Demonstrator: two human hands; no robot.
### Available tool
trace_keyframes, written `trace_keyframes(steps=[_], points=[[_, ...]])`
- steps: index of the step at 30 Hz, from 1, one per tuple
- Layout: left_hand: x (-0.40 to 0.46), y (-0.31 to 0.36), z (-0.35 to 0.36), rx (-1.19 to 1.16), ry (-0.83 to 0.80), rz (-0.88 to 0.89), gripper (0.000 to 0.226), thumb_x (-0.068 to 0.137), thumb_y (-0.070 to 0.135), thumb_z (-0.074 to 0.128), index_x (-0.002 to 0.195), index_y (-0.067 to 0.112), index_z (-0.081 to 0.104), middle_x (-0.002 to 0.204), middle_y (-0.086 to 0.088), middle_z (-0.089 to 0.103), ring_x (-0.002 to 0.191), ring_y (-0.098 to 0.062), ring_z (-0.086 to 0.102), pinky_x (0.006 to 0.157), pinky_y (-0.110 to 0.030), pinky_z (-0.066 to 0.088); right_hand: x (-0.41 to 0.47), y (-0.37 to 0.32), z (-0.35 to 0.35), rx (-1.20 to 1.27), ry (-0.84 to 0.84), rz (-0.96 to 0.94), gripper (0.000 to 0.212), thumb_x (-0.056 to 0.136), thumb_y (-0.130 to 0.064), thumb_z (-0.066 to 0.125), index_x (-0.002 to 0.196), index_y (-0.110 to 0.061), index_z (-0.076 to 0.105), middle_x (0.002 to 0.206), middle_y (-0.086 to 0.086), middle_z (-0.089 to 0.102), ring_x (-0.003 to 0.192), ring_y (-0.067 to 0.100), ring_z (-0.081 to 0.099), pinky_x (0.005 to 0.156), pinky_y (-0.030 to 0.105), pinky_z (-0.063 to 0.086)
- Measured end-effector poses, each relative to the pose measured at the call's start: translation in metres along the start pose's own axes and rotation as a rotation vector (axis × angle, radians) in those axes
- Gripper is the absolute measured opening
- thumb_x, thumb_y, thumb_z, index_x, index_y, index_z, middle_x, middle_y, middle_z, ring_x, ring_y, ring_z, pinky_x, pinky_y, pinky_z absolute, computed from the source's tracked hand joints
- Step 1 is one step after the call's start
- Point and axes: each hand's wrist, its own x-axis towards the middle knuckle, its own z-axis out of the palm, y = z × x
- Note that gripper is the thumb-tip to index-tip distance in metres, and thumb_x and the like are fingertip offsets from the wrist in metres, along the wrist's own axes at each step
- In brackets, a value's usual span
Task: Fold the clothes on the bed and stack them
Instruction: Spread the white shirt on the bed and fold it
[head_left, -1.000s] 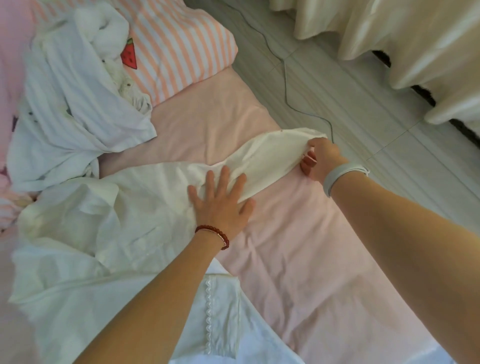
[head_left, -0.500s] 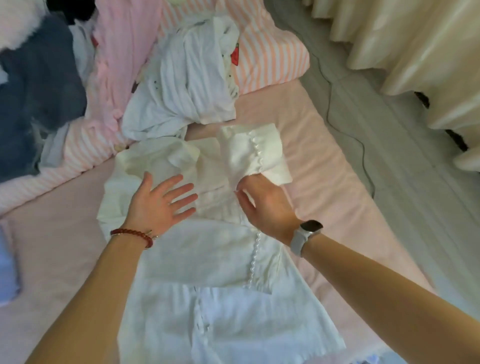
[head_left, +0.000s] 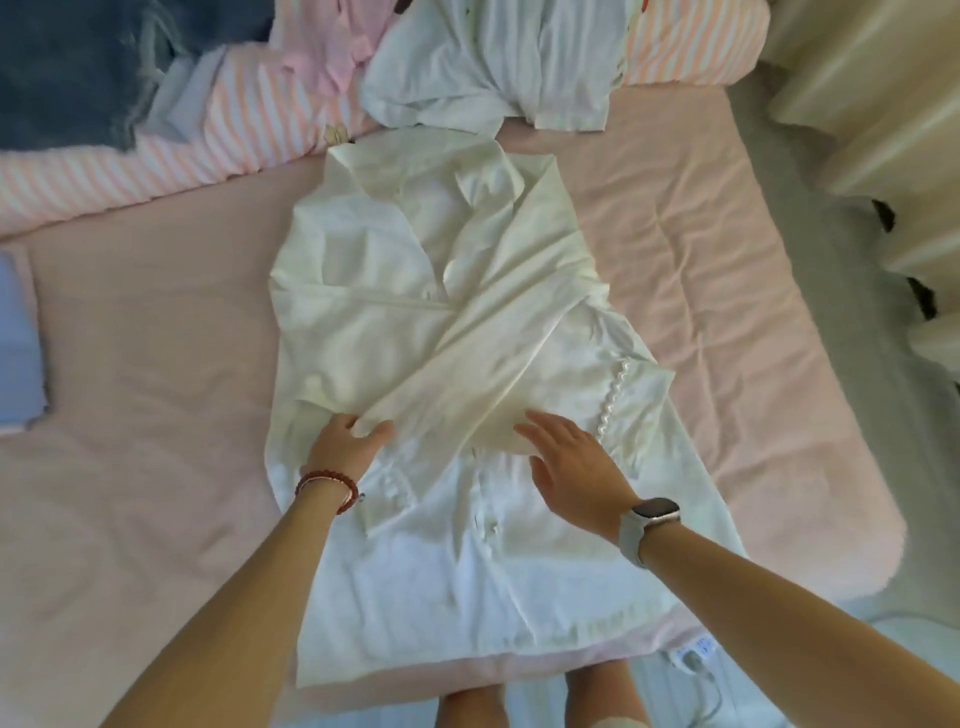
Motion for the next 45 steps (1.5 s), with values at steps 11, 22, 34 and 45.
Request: trace_keyframes(steps=[11, 22, 34, 45], points=[[-0.047, -0.014, -0.039, 0.148, -0.056, 0.733, 0.039, 0.08, 0.052, 0.048, 0.078, 0.018, 0.066, 0.079, 0.01, 0.062, 0.075, -0.005, 0.058, 0.068, -0.023, 0.049, 0.07, -0.052, 0.006, 1.08, 0.24, 0.781, 0.019, 0.094, -0.018, 0.048, 0.102, -0.004, 0.059, 0.077, 0.003, 0.063, 0.067, 0.015, 0.059, 0.062, 0.025, 0.052], [0.027, 0.009, -0.005, 0.195, -0.026, 0.331, 0.037, 0.083, 0.039, 0.061, 0.104, 0.01, 0.06, 0.1, -0.01, 0.059, 0.093, -0.028, 0.055, 0.082, -0.041, 0.048, 0.099, -0.095, 0.018, 1.483, 0.196, 0.77, 0.025, 0.092, 0.001, 0.038, 0.098, -0.012, 0.058, 0.094, 0.006, 0.065, 0.075, 0.02, 0.064, 0.06, 0.023, 0.052], [0.002, -0.004, -0.045, -0.515, -0.419, 0.227, 0.019, 0.095, 0.014, 0.048, 0.078, 0.01, 0.055, 0.082, -0.013, 0.05, 0.078, -0.026, 0.049, 0.075, -0.042, 0.042, 0.096, -0.108, 0.02, 1.504, 0.144, 0.803, 0.018, 0.092, -0.016, 0.049, 0.078, -0.014, 0.06, 0.067, -0.001, 0.056, 0.067, 0.014, 0.051, 0.067, 0.024, 0.046], [0.0, 0.007, -0.053, -0.286, -0.127, 0.369, 0.012, 0.096, 0.017, 0.045, 0.091, 0.01, 0.054, 0.063, 0.002, 0.039, 0.051, -0.005, 0.037, 0.045, -0.009, 0.03, 0.071, -0.096, 0.007, 1.378, 0.492, 1.066, 0.025, 0.096, -0.012, 0.039, 0.082, -0.01, 0.06, 0.072, 0.005, 0.059, 0.062, 0.016, 0.057, 0.06, 0.025, 0.053]])
